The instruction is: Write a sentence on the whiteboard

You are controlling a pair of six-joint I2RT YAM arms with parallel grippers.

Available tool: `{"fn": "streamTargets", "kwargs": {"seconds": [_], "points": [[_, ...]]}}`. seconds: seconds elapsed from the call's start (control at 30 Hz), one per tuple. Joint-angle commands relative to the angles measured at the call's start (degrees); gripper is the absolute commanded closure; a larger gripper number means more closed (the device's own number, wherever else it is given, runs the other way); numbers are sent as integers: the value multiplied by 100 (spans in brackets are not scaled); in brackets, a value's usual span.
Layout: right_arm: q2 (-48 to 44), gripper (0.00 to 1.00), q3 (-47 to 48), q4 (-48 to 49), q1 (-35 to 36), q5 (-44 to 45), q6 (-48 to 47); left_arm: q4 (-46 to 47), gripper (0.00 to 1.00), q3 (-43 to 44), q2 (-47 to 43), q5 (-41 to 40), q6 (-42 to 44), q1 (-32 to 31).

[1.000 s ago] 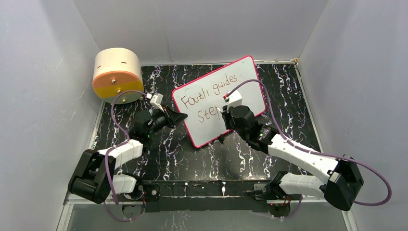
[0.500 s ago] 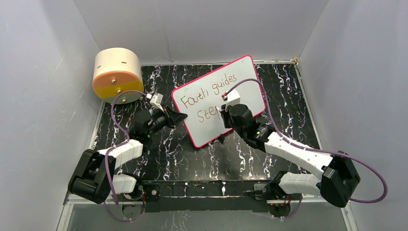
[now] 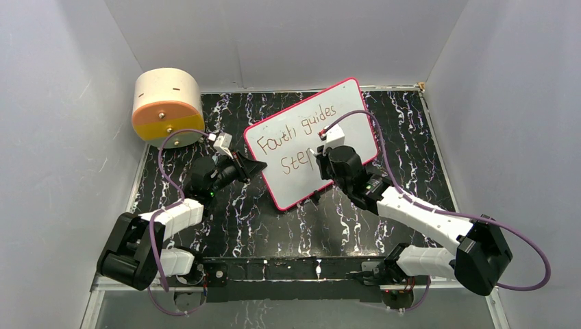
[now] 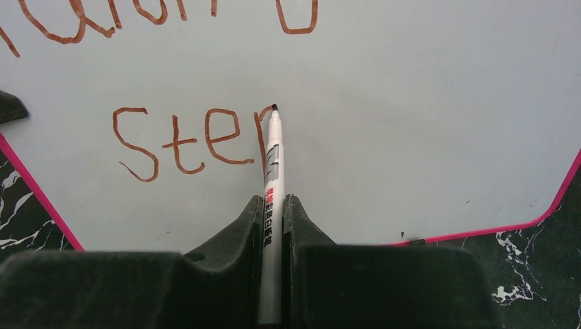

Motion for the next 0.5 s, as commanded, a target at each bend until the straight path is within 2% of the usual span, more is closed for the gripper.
{"fn": "streamTargets", "kwargs": {"seconds": [0.0,0.47], "points": [[-20,100,95,208,-99,121,-26,-182,100,108,-35,-52,164,-44],[-224,100,-79,-564,-101,128,298,-181,100,108,-55,-54,155,-47]]}}
